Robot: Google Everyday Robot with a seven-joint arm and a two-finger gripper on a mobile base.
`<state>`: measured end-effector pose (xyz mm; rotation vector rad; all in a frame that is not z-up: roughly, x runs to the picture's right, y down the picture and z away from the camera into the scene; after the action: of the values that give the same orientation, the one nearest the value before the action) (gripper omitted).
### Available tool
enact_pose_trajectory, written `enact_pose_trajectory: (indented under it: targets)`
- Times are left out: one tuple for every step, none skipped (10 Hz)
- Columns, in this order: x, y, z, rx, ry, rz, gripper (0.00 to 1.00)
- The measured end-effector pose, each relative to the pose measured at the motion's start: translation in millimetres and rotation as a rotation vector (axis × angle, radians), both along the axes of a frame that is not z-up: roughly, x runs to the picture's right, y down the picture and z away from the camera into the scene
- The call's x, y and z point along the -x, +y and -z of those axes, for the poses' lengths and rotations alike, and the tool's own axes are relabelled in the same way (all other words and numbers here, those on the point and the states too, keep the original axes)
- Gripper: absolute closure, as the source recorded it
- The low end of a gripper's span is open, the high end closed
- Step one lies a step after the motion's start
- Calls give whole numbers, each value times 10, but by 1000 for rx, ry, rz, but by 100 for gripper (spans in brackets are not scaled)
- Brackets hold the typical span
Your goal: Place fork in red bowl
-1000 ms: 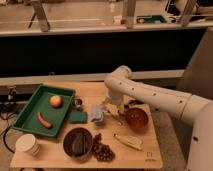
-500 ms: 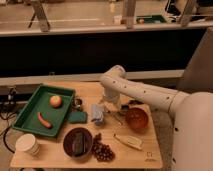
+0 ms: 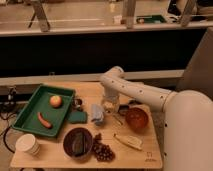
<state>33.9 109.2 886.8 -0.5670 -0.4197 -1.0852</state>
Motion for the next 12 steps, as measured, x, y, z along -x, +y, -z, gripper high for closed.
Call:
enact_pose_trajectory:
  targets:
    - [-30, 23, -24, 5, 2, 2, 32]
    - [-40, 50, -48, 10, 2, 7, 32]
    - [-37, 74, -78, 15, -1, 13, 32]
    - [-32, 94, -96, 19, -3, 18, 32]
    - [-25, 115, -117, 23, -10, 24, 32]
    - [-29, 130, -130, 27, -13, 27, 32]
    - [-27, 155, -142, 34, -19, 29, 32]
    - [-29, 171, -154, 38, -22, 31, 32]
    - [-36, 188, -168, 42, -25, 32, 32]
    - [-37, 202, -178, 46, -27, 32, 32]
    - [-39, 214, -191, 49, -30, 31, 32]
    - [-39, 227, -204, 53, -32, 30, 32]
